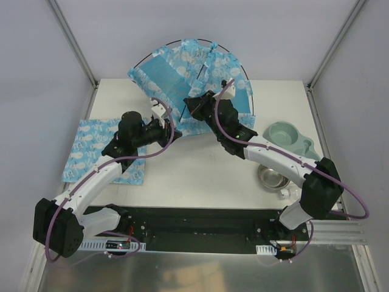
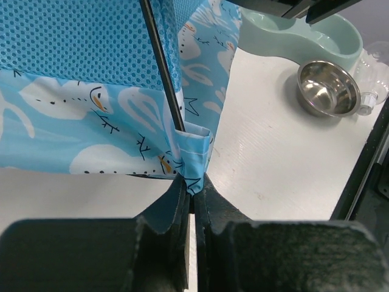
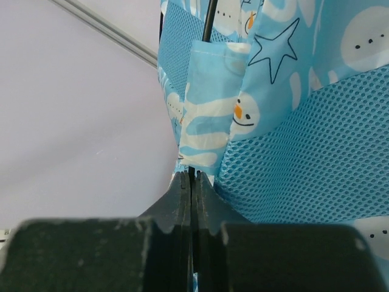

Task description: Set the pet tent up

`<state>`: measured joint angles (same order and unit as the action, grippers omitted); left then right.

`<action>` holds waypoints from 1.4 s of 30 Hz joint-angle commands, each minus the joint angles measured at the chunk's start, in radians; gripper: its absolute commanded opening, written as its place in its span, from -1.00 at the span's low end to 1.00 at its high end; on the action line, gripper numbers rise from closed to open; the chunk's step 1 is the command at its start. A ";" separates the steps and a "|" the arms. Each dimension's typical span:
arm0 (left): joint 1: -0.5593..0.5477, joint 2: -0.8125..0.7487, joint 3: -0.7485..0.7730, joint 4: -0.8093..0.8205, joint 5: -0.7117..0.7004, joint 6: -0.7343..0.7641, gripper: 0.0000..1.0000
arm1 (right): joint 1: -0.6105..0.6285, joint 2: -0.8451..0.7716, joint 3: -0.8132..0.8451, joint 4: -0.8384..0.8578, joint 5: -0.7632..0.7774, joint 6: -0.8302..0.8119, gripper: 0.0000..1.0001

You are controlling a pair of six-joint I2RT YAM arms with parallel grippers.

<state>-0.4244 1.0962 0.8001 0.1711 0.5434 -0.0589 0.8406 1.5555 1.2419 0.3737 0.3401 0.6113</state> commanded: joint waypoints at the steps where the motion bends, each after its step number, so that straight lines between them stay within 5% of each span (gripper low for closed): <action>1: -0.005 0.002 0.060 -0.013 0.064 0.001 -0.78 | -0.011 -0.002 -0.019 -0.009 0.014 -0.051 -1.00; 12: -0.004 -0.090 0.059 -0.035 0.001 0.022 -0.58 | 0.023 0.057 -0.030 -0.039 0.142 -0.211 -1.00; 20: -0.004 -0.153 0.060 -0.019 -0.075 -0.004 -0.17 | 0.034 0.081 -0.001 -0.059 -0.009 -0.222 -1.00; 34: -0.004 -0.254 -0.035 -0.047 -0.246 -0.088 0.18 | 0.032 -0.012 0.022 -0.422 -0.188 -0.065 0.14; 42: -0.004 -0.210 -0.010 -0.056 -0.315 -0.232 0.24 | 0.032 -0.165 -0.123 -0.558 -0.236 -0.027 0.24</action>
<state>-0.4255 0.8612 0.7616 0.0971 0.2901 -0.1898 0.8944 1.4857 1.1744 -0.1143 0.0795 0.5686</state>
